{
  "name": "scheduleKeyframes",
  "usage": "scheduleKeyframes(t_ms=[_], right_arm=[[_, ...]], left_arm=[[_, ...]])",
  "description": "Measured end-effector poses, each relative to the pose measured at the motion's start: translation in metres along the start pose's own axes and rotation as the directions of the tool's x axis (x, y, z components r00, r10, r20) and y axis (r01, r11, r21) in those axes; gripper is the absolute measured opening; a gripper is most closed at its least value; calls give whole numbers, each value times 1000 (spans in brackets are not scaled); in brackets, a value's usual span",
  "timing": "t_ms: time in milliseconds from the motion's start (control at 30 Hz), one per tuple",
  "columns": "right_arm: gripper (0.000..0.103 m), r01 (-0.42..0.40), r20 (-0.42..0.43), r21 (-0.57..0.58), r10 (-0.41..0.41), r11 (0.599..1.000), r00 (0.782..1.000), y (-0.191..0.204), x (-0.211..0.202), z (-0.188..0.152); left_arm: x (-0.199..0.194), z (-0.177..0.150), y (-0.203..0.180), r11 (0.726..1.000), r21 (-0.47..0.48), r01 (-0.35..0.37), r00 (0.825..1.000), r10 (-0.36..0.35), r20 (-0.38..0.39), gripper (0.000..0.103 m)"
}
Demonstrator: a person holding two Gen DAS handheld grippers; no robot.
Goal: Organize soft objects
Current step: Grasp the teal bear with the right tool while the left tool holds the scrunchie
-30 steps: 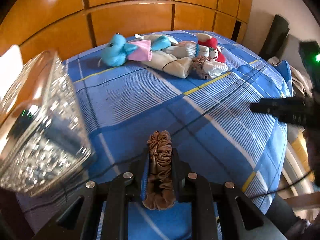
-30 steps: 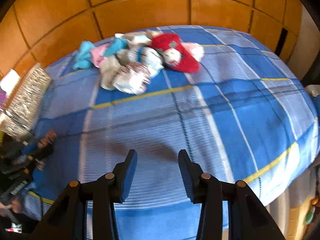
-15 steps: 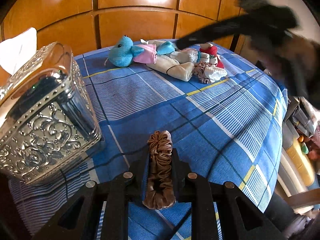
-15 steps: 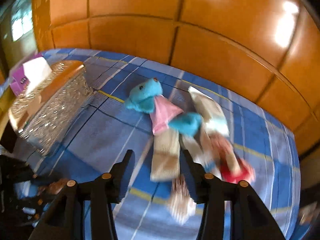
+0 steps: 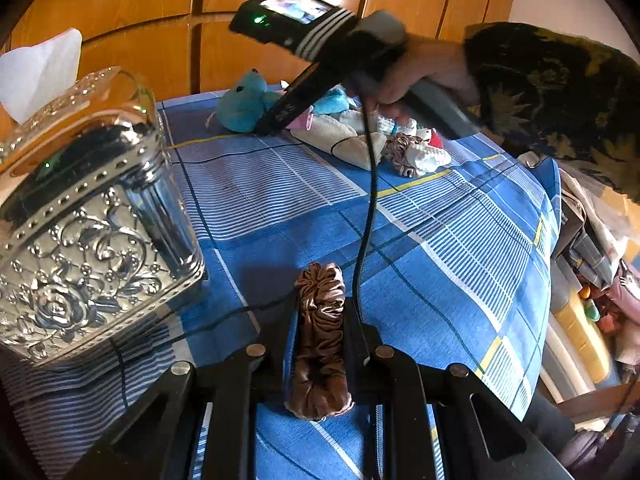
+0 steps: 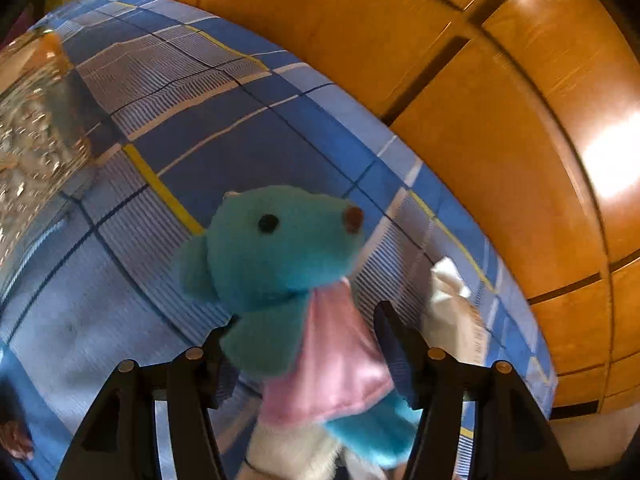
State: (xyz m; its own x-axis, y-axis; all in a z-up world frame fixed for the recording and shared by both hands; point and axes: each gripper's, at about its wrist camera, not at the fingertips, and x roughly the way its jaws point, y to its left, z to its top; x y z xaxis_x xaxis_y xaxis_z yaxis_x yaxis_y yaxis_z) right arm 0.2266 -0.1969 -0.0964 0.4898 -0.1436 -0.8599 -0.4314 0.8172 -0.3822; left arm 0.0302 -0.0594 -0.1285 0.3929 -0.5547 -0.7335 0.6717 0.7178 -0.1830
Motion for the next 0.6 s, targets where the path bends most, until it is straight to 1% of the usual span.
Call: scheduleKeyframes(t_ms=[33,67,167,267,367,467,533,567,600], right_arm=[[47,-7,10,13,7,1000,1000,0,1,1],[32,-7,21,22,6,1000,1000,-1,1,2],[29,-7,45,64,4,998,999,-8,-7,8],[29,-3,100,103,-8,995,995,-17,-32,15],[29,-56,132,167,34,984,991,-28,-63,12],[29,-193,149,277,156,941,976,-35,-90,-7],[29,-267,149,343,228,901,962,-29,-107,-36],[29,-285,140,370,251,884,958,-26,-110,-48],[29,-311,125,405,285,860,950,-20,-113,-69]], left_arm=[[0,1,-1,1000,-3,0,1000,0,-1,19],[-1,1,1,1000,-2,0,1000,0,-1,19],[-1,3,3,1000,-3,0,1000,0,-1,19],[0,3,1,1000,0,-8,1000,8,0,20],[2,3,-1,1000,3,-18,1000,18,1,20],[3,3,-2,1000,-4,-22,1000,22,1,19],[4,3,-2,1000,-9,-23,1000,23,1,20],[4,3,-2,1000,-11,-23,1000,23,1,20],[4,3,-3,1000,-12,-25,1000,25,-1,20]])
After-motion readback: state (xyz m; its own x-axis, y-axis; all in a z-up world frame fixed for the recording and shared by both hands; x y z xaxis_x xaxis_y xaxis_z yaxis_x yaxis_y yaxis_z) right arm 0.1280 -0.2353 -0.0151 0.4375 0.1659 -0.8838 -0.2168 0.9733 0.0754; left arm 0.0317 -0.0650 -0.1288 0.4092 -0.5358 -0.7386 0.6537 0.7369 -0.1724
